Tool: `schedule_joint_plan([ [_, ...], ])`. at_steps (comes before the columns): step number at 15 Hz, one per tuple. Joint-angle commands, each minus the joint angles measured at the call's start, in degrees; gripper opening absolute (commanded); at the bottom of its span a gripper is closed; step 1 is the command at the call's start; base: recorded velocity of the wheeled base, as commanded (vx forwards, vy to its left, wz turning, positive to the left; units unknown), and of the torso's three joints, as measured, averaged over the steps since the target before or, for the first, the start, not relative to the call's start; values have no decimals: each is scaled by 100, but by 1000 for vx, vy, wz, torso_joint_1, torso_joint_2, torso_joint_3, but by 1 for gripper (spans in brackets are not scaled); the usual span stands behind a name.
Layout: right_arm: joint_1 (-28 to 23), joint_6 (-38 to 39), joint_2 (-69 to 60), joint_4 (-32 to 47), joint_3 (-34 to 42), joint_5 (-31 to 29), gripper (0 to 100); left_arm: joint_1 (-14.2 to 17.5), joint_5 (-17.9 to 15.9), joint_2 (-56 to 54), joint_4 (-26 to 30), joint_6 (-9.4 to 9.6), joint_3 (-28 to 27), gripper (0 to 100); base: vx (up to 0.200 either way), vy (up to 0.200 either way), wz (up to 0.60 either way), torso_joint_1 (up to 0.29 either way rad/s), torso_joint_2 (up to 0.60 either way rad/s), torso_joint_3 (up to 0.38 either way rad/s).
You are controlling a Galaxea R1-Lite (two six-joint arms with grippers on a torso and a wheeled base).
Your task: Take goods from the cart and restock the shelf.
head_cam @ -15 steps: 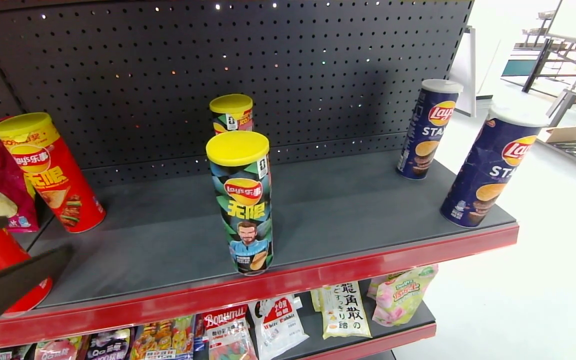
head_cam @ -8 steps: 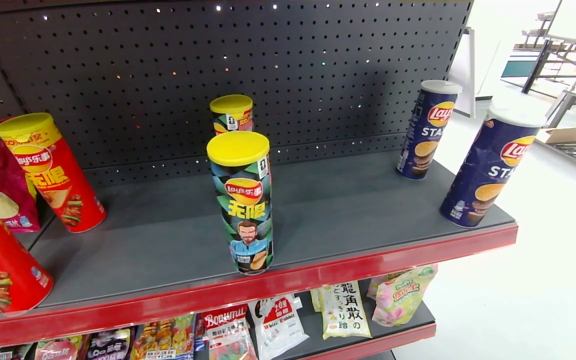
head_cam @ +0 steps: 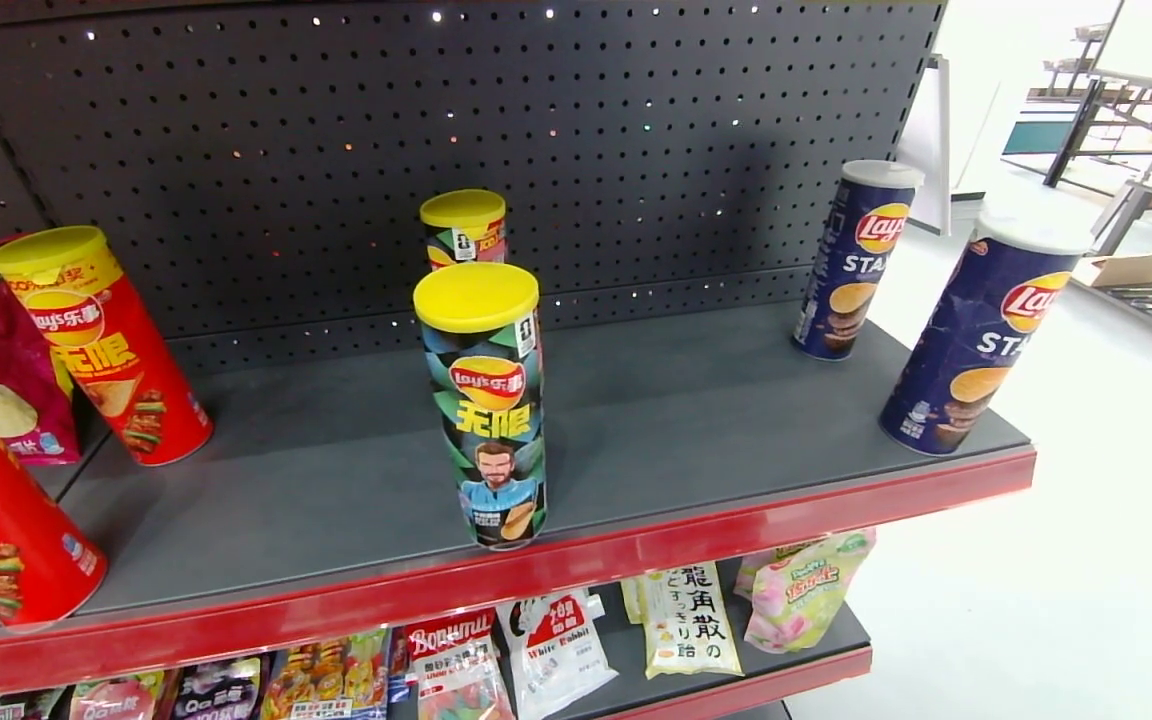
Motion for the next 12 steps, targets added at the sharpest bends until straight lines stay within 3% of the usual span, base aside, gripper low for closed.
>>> schedule_joint_plan([
  [1, 0, 13, -2, -7, 0, 2, 100, -39, -64, -592, 34, 17, 303, 100, 0, 0, 600, -2, -2, 2],
  [4, 0, 5, -2, -7, 0, 2, 100, -39, -73, -636, 43, 8, 321, 100, 0, 0, 600, 1, -2, 4],
  [10, 0, 31, -2, -7, 0, 2, 100, -39, -73, -645, -10, 8, 602, 100, 0, 0, 0, 0, 0, 0],
  [11, 0, 31, -2, -7, 0, 2, 100, -39, -389, -645, -97, -89, 760, 100, 0, 0, 0, 0, 0, 0],
  [12, 0, 40, -2, -7, 0, 2, 100, -39, -451, -645, -484, -221, 1076, 100, 0, 0, 0, 0, 0, 0],
])
